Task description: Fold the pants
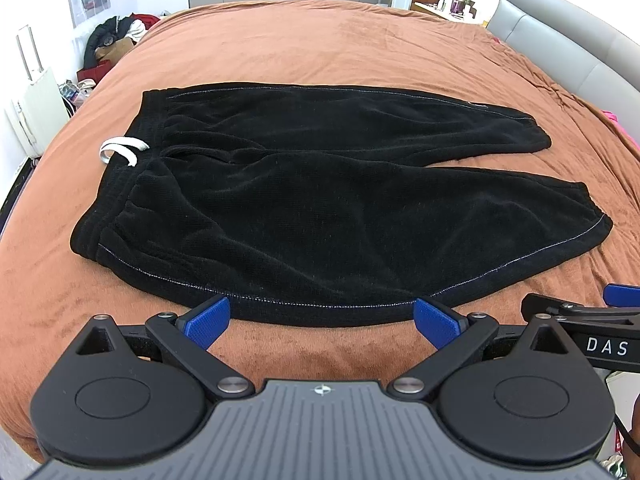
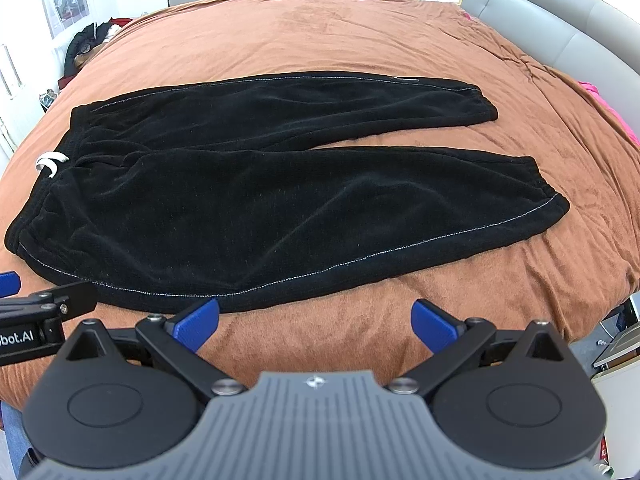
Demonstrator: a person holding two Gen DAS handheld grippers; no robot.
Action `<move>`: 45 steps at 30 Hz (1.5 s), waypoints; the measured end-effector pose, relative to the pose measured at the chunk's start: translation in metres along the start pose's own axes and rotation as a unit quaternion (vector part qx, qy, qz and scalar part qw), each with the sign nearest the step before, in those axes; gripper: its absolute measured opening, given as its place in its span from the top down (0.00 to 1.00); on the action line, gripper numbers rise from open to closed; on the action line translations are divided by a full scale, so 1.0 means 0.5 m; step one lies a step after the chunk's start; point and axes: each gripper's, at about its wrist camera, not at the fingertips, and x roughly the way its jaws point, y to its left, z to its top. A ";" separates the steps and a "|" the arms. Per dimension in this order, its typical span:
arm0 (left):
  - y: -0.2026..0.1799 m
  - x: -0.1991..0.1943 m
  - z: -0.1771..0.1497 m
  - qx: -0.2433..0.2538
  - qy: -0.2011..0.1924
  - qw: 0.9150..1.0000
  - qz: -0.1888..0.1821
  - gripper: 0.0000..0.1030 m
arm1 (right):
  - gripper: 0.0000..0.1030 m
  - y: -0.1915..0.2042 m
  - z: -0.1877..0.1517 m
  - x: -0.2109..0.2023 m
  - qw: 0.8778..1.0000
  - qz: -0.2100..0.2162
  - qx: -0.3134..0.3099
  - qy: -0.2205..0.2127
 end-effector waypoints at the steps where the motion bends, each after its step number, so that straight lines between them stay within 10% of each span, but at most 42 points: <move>1: 0.000 0.000 0.000 0.000 0.000 1.000 0.000 0.00 | 0.05 0.000 0.000 0.000 1.000 0.000 0.000 0.000; 32: 0.053 0.030 0.010 -0.015 -0.002 1.000 0.008 0.00 | 0.05 -0.032 0.007 0.042 1.000 0.002 0.019 0.003; 45: 0.280 0.083 -0.005 -0.141 -0.058 0.988 0.004 0.00 | 0.05 -0.286 -0.006 0.159 0.980 0.005 0.170 -0.106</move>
